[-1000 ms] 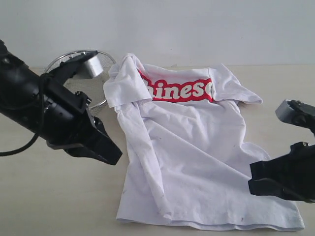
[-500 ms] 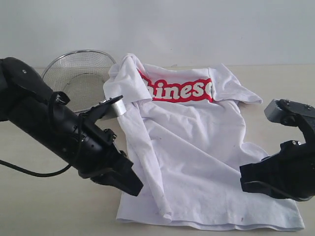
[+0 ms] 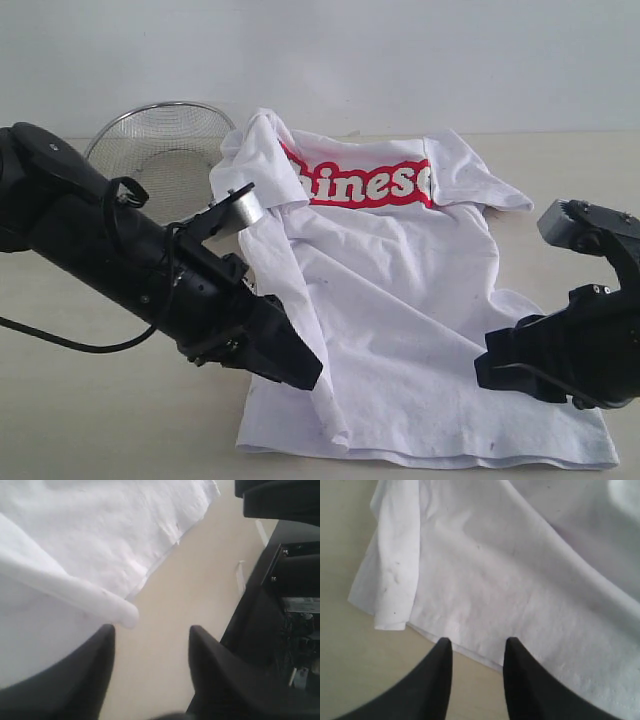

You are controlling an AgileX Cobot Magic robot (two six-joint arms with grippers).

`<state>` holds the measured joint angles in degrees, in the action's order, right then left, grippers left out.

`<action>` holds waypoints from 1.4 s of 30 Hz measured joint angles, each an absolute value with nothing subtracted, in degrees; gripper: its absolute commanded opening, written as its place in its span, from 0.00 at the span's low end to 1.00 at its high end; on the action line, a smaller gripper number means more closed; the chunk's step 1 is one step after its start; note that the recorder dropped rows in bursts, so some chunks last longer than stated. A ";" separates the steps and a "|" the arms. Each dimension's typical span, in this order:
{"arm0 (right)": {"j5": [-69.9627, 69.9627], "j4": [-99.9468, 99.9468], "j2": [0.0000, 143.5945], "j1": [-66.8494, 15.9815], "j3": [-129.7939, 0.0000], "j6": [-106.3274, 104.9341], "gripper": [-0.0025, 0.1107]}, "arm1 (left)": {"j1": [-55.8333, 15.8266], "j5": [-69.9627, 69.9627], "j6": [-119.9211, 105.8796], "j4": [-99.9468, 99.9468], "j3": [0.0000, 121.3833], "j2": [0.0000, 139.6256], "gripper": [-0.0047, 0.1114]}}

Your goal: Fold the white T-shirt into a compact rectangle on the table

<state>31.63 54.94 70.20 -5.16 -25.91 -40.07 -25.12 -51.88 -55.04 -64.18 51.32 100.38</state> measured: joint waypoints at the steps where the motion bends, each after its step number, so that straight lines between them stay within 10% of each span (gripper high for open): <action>1: 31.63 54.97 70.20 -5.16 -25.91 -40.07 0.29 | -25.12 -51.47 -53.26 -63.65 51.32 100.38 0.49; 42: 31.14 55.77 70.20 -5.16 -25.91 -40.51 0.29 | -25.25 -47.30 -44.43 -73.99 53.86 113.75 0.43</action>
<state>31.14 55.77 70.20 -5.16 -25.91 -40.51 -25.25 -47.30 -44.43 -73.99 53.86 113.75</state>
